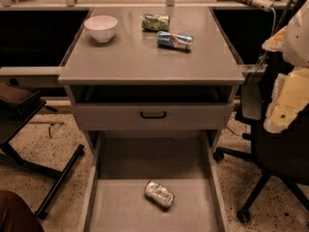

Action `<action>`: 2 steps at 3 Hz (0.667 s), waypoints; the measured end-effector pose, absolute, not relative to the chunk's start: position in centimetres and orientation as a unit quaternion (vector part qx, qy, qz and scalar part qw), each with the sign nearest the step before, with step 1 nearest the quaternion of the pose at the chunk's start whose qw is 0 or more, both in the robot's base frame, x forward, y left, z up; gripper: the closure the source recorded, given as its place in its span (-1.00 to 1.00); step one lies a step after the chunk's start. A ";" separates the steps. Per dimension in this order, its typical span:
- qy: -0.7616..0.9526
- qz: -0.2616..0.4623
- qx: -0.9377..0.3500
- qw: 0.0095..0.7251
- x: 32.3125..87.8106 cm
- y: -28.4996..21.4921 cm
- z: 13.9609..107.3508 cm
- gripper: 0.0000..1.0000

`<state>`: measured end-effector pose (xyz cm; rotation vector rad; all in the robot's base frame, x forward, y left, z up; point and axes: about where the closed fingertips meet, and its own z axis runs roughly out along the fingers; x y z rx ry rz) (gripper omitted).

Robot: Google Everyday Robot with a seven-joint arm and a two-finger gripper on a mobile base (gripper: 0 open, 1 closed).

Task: Pick 7up can from middle drawer and place on counter

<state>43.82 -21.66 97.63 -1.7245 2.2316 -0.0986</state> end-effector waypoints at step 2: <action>0.776 -0.024 -0.608 0.166 43.5 -20.4 95.2 -1.00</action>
Offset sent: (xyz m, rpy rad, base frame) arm -0.0086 0.0359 -0.0820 0.0687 0.0314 0.0541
